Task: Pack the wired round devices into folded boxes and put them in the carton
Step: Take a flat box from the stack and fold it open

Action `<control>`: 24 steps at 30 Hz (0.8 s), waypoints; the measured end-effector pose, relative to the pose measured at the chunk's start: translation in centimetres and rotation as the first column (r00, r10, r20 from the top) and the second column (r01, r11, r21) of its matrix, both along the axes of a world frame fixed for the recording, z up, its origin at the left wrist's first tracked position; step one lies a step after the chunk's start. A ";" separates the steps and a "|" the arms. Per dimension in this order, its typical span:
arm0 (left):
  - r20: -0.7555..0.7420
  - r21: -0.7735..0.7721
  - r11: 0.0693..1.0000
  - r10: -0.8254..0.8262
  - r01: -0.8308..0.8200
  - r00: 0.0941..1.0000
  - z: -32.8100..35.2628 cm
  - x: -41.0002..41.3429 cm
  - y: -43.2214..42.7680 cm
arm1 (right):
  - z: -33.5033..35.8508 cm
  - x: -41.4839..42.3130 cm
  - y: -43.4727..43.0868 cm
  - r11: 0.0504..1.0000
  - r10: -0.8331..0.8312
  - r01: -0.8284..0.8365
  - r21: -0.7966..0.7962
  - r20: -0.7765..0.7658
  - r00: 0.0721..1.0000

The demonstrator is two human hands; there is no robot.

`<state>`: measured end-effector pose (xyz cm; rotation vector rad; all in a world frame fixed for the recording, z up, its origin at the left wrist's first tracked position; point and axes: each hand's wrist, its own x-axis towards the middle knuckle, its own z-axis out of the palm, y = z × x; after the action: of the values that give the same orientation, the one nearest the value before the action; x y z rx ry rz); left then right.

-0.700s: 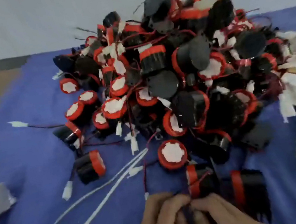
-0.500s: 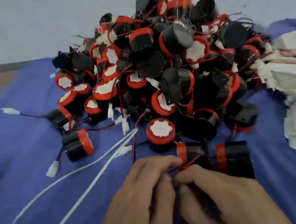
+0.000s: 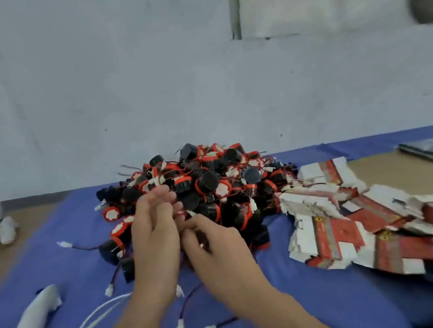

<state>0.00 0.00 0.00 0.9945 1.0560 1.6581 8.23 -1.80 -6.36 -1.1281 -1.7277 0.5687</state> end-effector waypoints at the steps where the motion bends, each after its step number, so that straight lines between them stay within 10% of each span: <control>1: -0.017 0.003 1.000 0.010 -0.010 1.000 0.7 -0.1 -1.1 | 0.8 0.1 -1.2 1.000 -0.003 0.003 -0.005 -0.001 1.000; 6: 0.249 0.010 1.000 0.015 -0.018 0.969 4.3 -0.3 -5.3 | 4.0 1.4 -6.8 1.000 -0.028 0.028 0.000 -0.056 0.998; 12: 0.712 -0.103 0.988 -0.009 0.117 0.703 6.1 1.3 -7.2 | 4.9 2.7 -10.5 0.982 -0.158 0.133 -0.136 -0.192 0.969; 18: 0.377 -0.149 0.967 -0.138 0.207 0.916 1.2 -0.2 -4.7 | 0.4 9.1 -9.0 0.884 -0.379 0.355 -0.303 -0.022 0.925; 24: -0.206 -0.203 0.979 -0.078 0.035 0.975 -8.6 -8.6 -3.2 | -6.9 15.0 -5.4 0.751 -0.555 0.648 -0.122 0.414 0.721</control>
<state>-8.63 -3.17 -8.56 1.0757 1.2957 1.3906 23.26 -7.23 -13.27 -1.9902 -1.4501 0.1740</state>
